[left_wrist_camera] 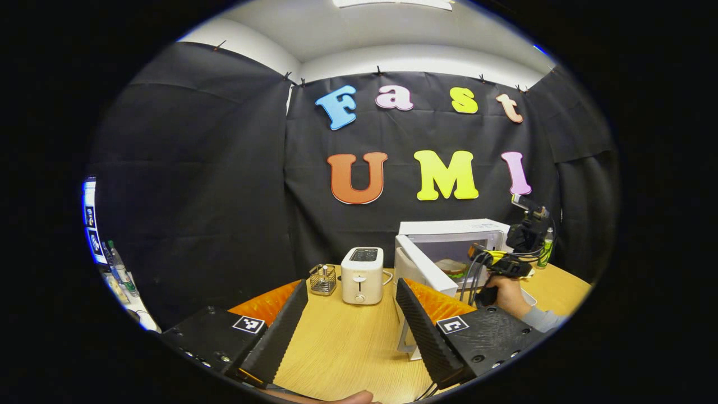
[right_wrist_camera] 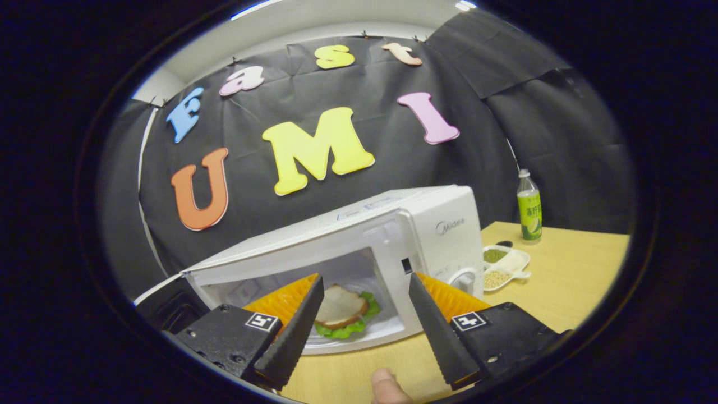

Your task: Open the microwave oven with the left hand, put the food in, and close the microwave oven.

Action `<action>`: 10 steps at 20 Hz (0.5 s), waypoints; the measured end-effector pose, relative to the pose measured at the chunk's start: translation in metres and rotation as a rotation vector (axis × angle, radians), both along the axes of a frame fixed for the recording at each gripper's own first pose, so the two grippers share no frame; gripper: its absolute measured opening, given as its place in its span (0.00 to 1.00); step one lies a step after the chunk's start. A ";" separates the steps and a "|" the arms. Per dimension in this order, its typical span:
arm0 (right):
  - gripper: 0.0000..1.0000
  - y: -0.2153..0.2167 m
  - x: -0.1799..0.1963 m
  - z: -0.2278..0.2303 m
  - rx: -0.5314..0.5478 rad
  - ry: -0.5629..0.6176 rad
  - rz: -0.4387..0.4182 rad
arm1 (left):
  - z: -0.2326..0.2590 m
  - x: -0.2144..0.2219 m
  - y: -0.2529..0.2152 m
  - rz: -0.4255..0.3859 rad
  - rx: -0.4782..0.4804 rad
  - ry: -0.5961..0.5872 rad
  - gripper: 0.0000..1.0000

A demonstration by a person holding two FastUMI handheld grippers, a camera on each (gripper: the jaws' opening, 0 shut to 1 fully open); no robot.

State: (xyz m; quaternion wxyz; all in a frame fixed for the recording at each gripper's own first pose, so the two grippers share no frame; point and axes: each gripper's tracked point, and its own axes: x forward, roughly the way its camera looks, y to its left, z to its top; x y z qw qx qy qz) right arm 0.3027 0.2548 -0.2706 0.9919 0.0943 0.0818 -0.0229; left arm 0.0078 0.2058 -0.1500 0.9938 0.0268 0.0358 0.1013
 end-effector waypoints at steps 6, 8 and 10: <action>0.90 -0.070 -0.063 0.077 -0.119 -0.073 0.011 | 0.011 -0.008 0.015 -0.001 -0.040 -0.025 0.81; 0.90 -0.091 -0.091 0.106 -0.161 -0.103 0.028 | 0.018 -0.009 0.021 -0.003 -0.033 -0.045 0.70; 0.97 -0.111 -0.124 0.133 -0.206 -0.127 0.046 | 0.024 -0.007 0.031 0.024 -0.019 -0.070 0.45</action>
